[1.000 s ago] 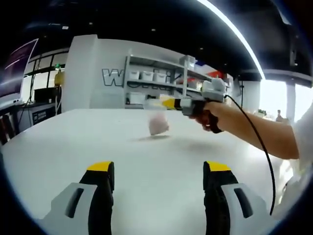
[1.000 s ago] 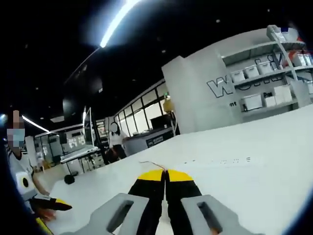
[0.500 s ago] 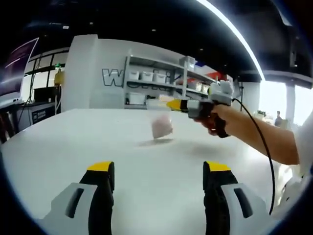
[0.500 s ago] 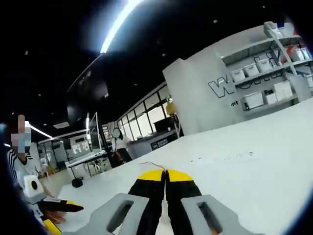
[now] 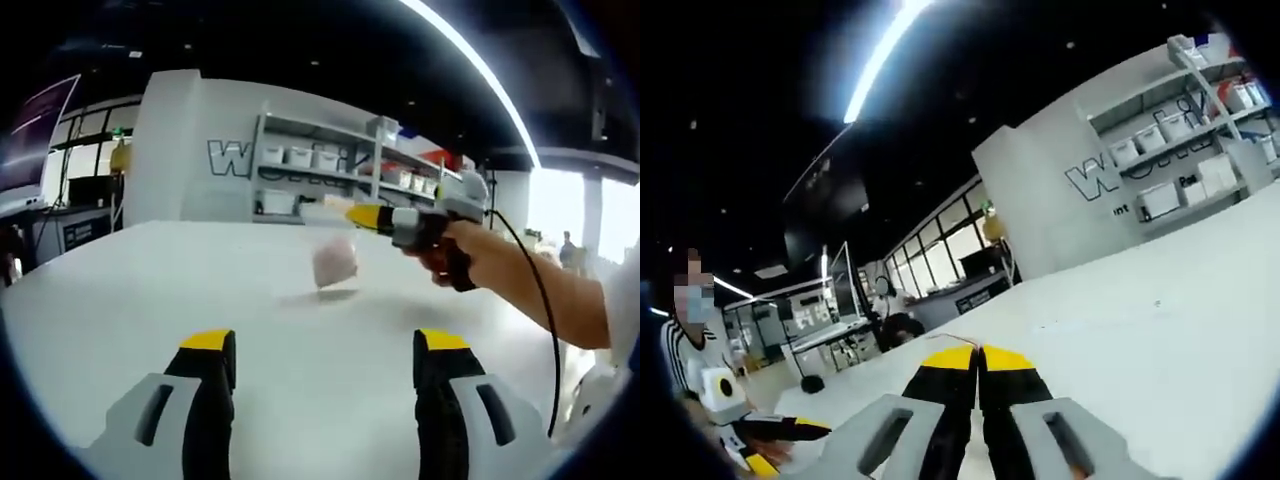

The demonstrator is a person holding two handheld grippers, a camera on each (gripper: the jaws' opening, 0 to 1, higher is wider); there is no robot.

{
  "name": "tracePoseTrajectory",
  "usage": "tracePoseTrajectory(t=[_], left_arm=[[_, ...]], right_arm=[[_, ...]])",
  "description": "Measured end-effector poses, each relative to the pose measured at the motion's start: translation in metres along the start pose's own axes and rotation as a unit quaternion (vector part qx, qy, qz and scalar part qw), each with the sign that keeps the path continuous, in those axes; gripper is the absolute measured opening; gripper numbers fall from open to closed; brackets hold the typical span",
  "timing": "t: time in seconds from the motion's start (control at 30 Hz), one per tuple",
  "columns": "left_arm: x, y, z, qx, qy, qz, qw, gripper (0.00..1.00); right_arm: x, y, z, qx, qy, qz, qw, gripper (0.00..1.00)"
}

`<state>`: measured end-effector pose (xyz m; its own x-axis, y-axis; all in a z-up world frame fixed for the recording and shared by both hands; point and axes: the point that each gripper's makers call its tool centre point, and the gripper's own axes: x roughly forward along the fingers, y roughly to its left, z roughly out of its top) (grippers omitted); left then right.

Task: Open the resealable bag by pulling the two sides of the seal apart until the entire bag opening is separated and visibly accessible.

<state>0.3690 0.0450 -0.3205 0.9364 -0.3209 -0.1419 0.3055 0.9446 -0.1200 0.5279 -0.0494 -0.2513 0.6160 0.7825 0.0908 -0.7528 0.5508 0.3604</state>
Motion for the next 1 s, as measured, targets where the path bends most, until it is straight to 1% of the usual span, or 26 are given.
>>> tracePoseTrajectory(t=[0.1,0.23,0.4,0.57,0.6,0.63,0.7,0.77,0.83,0.87,1.0], left_arm=[[-0.002,-0.002,0.002,-0.006,-0.005,-0.005,1.0,0.71],[-0.003,-0.004,0.004,-0.007,-0.006,-0.007,0.9999,0.71],[-0.004,-0.007,0.004,-0.009,-0.008,-0.011,0.9999,0.71],[-0.006,-0.011,0.007,-0.009,-0.01,-0.015,0.9998,0.71],[-0.007,-0.011,0.008,-0.008,-0.011,-0.015,0.9998,0.71],[-0.008,-0.01,0.009,0.003,-0.01,-0.009,0.9999,0.7],[-0.011,-0.004,0.011,0.04,-0.006,0.011,0.9991,0.7],[-0.013,-0.004,0.015,0.038,-0.01,0.012,0.9991,0.71],[-0.015,-0.003,0.018,0.034,-0.014,0.011,0.9993,0.71],[-0.016,-0.003,0.019,0.034,-0.015,0.012,0.9992,0.71],[-0.018,-0.004,0.02,0.038,-0.013,0.011,0.9991,0.73]], right_arm=[[-0.004,0.008,-0.001,0.004,-0.003,0.005,1.0,0.0],[-0.003,0.01,-0.001,0.009,-0.006,0.011,0.9999,0.0],[-0.01,0.017,-0.004,0.015,-0.009,0.015,0.9997,0.0],[-0.017,0.019,-0.008,0.023,-0.012,0.015,0.9996,0.0],[-0.019,0.02,-0.008,0.023,-0.012,0.015,0.9995,0.0],[-0.02,0.021,-0.008,0.021,-0.013,0.014,0.9996,0.0],[-0.023,0.023,-0.008,0.022,-0.015,0.013,0.9996,0.0],[-0.027,0.028,-0.009,0.024,-0.017,0.014,0.9995,0.0],[-0.027,0.029,-0.009,0.022,-0.019,0.016,0.9995,0.0],[-0.026,0.027,-0.008,0.023,-0.02,0.017,0.9994,0.0],[-0.03,0.036,-0.008,0.023,-0.023,0.023,0.9992,0.0]])
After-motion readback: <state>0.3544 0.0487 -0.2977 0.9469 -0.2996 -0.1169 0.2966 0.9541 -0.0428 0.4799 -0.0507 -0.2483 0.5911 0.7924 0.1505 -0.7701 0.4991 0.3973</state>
